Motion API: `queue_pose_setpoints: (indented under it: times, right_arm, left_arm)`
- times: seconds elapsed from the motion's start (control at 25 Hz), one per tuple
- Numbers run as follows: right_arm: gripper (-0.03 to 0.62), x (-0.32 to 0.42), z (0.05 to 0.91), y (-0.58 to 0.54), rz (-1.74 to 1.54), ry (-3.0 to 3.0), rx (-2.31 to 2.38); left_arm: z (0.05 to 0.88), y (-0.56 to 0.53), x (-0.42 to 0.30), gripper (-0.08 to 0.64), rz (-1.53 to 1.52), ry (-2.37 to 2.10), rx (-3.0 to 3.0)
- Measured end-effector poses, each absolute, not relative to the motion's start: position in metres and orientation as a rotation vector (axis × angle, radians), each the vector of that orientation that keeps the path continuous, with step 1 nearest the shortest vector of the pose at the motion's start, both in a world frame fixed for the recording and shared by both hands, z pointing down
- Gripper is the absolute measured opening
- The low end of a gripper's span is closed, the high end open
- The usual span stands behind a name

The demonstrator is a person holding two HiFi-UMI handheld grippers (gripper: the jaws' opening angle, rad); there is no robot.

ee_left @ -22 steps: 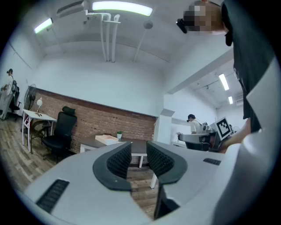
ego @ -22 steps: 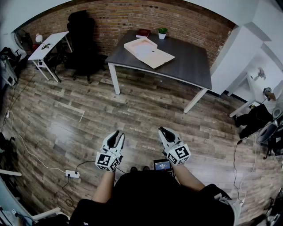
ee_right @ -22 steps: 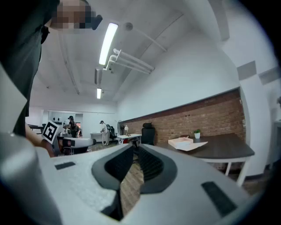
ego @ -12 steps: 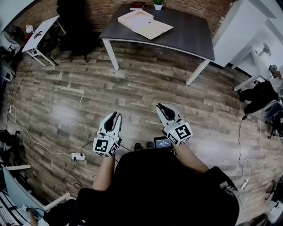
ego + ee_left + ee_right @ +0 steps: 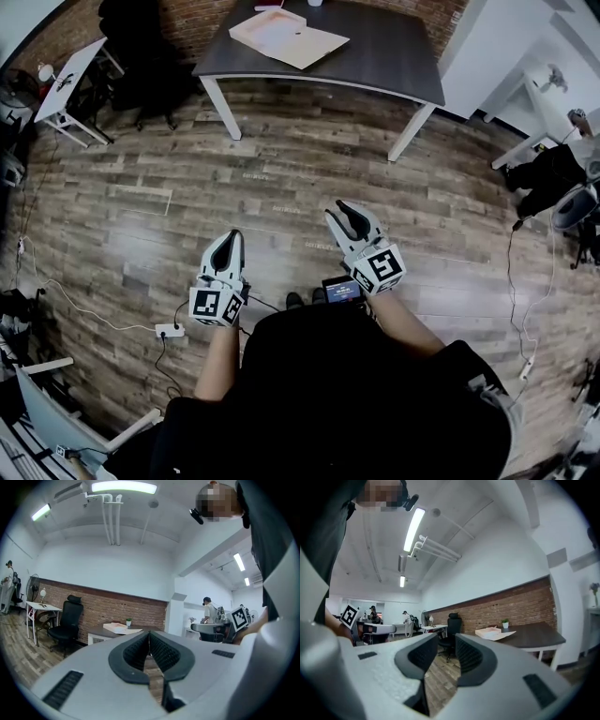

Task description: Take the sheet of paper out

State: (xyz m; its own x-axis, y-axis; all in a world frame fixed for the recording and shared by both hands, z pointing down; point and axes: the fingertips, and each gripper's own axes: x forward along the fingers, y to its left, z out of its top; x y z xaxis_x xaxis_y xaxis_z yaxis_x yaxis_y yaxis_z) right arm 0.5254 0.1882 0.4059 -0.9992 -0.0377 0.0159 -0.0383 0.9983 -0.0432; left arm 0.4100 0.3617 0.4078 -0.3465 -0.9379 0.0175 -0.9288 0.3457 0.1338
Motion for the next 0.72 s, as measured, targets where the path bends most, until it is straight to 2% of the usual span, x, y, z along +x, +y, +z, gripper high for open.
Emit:
queue_pose_setpoints:
  times: [0.08,0.16,0.2,0.24,0.44,0.72]
  right_arm:
    - [0.108,0.528,0.409,0.187,0.092,-3.113,0.058]
    - [0.153,0.531,0.411,0.186,0.136,-3.114,0.031]
    - [0.240,0.531,0.413,0.186,0.169,-3.114,-0.003]
    - [0.301,0.530,0.414,0.186,0.196,-3.108,-0.049]
    - [0.266,0.541,0.413,0.190,0.155,-3.097,-0.191]
    - [0.244,0.552,0.429,0.169,0.120,-3.089,-0.139]
  left_arm:
    - [0.410,0.361,0.414,0.000,-0.147,-2.491,1.736]
    - [0.409,0.361,0.420,0.002,-0.145,-2.485,1.740]
    - [0.408,0.360,0.422,0.002,-0.146,-2.484,1.747]
    - [0.406,0.358,0.423,0.001,-0.147,-2.482,1.754]
    - [0.408,0.355,0.429,0.000,-0.127,-2.474,1.742]
    - [0.416,0.345,0.434,0.000,-0.143,-2.477,1.691]
